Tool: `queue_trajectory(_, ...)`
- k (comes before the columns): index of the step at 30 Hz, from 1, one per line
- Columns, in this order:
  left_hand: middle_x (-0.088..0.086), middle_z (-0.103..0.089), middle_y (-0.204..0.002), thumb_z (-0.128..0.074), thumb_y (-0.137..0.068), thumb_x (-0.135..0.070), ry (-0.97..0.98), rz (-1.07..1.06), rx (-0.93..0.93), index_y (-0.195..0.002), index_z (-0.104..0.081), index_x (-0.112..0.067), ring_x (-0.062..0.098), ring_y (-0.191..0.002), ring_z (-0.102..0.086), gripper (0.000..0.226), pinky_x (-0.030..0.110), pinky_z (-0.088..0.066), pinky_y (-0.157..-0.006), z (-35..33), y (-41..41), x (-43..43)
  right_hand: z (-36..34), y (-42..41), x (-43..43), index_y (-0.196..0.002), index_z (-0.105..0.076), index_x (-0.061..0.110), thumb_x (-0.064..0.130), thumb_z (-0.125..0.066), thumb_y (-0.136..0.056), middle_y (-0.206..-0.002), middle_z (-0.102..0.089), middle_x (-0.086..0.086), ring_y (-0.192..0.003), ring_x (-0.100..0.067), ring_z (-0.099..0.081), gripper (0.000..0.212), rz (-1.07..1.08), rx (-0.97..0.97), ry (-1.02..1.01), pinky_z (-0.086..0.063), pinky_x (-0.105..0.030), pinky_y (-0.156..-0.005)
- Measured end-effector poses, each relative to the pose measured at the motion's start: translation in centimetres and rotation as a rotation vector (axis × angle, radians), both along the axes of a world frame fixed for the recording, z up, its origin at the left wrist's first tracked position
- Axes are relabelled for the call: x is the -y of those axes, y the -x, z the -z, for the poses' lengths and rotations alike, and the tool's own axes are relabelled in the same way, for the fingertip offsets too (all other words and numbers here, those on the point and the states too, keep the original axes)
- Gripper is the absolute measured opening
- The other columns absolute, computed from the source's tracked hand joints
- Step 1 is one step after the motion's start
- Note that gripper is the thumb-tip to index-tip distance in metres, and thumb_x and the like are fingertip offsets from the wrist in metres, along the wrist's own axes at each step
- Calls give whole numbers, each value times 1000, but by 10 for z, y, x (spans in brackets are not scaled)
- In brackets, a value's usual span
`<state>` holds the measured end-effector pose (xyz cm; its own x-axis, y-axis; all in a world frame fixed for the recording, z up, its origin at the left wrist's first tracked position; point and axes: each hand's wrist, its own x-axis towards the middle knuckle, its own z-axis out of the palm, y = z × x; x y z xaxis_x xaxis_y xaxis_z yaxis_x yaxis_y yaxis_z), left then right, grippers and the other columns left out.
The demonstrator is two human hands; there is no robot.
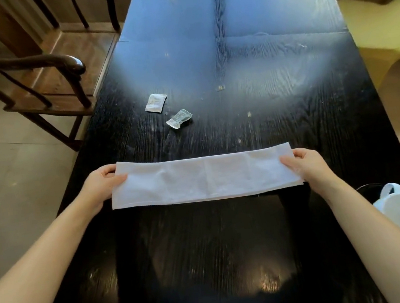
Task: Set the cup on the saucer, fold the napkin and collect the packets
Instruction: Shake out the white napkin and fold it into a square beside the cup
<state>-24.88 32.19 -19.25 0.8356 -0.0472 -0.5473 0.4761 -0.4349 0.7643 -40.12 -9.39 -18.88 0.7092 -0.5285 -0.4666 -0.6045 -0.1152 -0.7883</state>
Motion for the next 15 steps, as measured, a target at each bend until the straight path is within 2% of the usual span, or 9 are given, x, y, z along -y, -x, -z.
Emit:
queue_trajectory(2, 15, -62, -117, -61, -85, -8, -220, -11, 109, -129, -49, -10, 24, -90, -61, 46, 30, -47, -67, 4, 6, 7, 1, 1, -6, -105, -62, 9, 21, -61, -87, -94, -68, -7, -82, -21, -65, 22, 40, -6, 12, -54, -31, -65)
queue_trajectory(4, 16, -54, -128, -57, -84, -10, -537, 48, 341, -134, -44, -11, 29, -105, -55, 51, 36, -45, -79, 4, 19, 19, 0, 3, -13, -109, -60, 11, 24, -59, -88, -103, -68, -10, -92, -24, -65, 25, 77, 27, -9, -56, -38, -77)
queue_trajectory(5, 17, -50, -133, -56, -84, -8, -594, 109, 478, -135, -44, -10, 33, -114, -50, 52, 41, -42, -90, 4, 28, 30, -1, 5, -15, -113, -61, 10, 25, -58, -89, -108, -67, -11, -97, -27, -65, 29, 106, 61, -51, -55, -42, -84)
queue_trajectory(7, 19, -44, -141, -56, -86, -6, -505, 288, 650, -137, -42, -7, 36, -130, -39, 53, 41, -29, -108, 6, 49, 61, -9, 13, -23, -118, -61, 9, 29, -56, -90, -113, -67, -13, -105, -30, -63, 35, 140, 183, -236, -52, -45, -91)
queue_trajectory(8, 18, -38, -146, -54, -88, -9, -494, 420, 690, -139, -39, -8, 34, -136, -33, 53, 42, -22, -112, 9, 58, 79, -13, 18, -28, -119, -61, 10, 33, -55, -89, -116, -66, -14, -108, -31, -63, 38, 120, 247, -337, -50, -44, -93)
queue_trajectory(11, 6, -13, -158, -35, -98, -30, -662, 718, 731, -148, -16, -21, 23, -146, -3, 55, 46, 1, -117, 28, 77, 122, -23, 31, -44, -128, -53, 12, 34, -51, -89, -129, -57, -17, -118, -30, -56, 45, 37, 370, -502, -45, -43, -100)
queue_trajectory(13, -2, 0, -159, -21, -99, -37, -740, 760, 699, -148, -5, -26, 15, -143, 15, 54, 44, 17, -112, 40, 81, 130, -28, 33, -54, -133, -48, 14, 27, -49, -90, -134, -53, -15, -122, -28, -53, 45, 15, 442, -577, -46, -39, -101)
queue_trajectory(15, -6, 6, -158, -16, -98, -39, -776, 761, 675, -147, -1, -29, 12, -139, 22, 52, 44, 21, -110, 49, 83, 129, -33, 30, -67, -135, -48, 20, 23, -48, -91, -134, -56, -7, -122, -21, -54, 44, -13, 479, -600, -48, -32, -100)
